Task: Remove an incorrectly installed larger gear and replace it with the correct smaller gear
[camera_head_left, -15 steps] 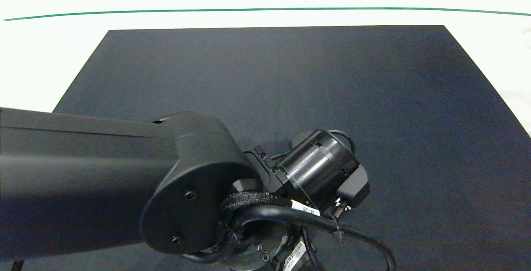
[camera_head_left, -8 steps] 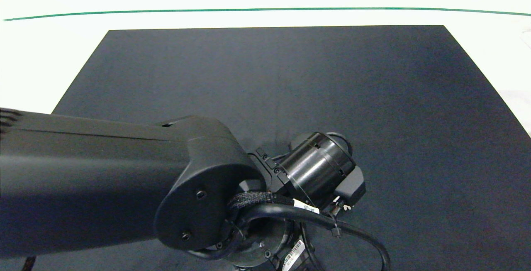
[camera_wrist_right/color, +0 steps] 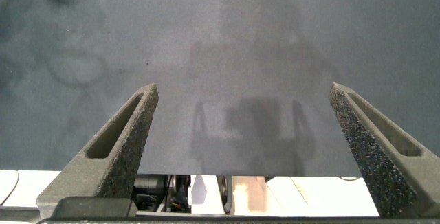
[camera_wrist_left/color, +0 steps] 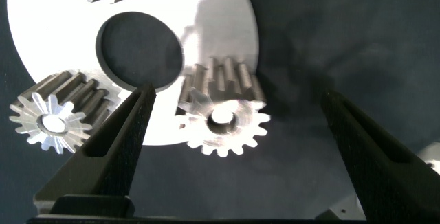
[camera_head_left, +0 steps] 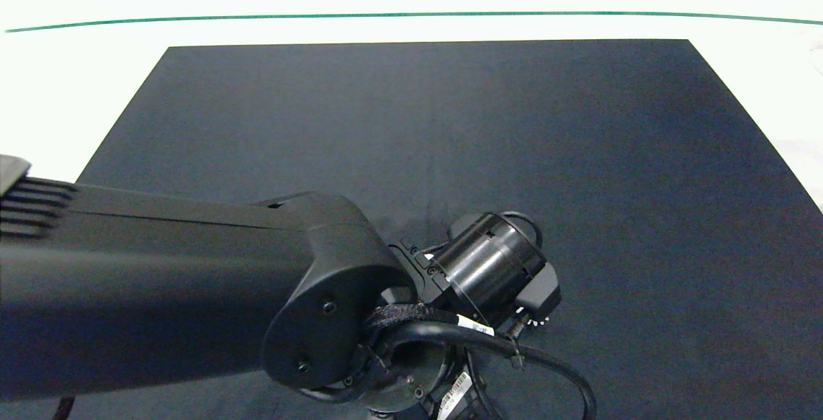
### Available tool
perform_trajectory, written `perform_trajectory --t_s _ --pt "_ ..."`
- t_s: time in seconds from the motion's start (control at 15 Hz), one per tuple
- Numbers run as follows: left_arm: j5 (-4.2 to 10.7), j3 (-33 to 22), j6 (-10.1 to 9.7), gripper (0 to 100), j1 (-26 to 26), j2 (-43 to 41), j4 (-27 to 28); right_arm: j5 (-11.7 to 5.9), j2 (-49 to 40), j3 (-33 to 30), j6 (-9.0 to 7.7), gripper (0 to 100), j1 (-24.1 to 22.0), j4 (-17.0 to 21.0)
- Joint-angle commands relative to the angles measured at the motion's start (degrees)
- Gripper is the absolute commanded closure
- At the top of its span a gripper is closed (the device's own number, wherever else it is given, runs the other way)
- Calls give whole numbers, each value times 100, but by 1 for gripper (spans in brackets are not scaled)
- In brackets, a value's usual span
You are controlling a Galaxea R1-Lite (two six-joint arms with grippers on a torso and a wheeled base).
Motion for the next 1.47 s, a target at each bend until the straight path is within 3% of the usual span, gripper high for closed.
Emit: perform_trajectory --t_s 0.07,0.2,0.4,0.87,1.47 --pt "12 220 11 0 18 29 -212 0 -2 3 2 0 1 12" --pt "12 326 151 0 89 2 -326 17 -11 3 2 0 1 12" --pt "12 352 178 0 98 -15 -335 17 -37 3 2 0 1 12" --pt "12 457 485 14 212 -77 -343 35 -46 3 2 0 1 12" --pt "12 783 670 32 247 -147 -651 35 -99 56 -7 0 1 3"
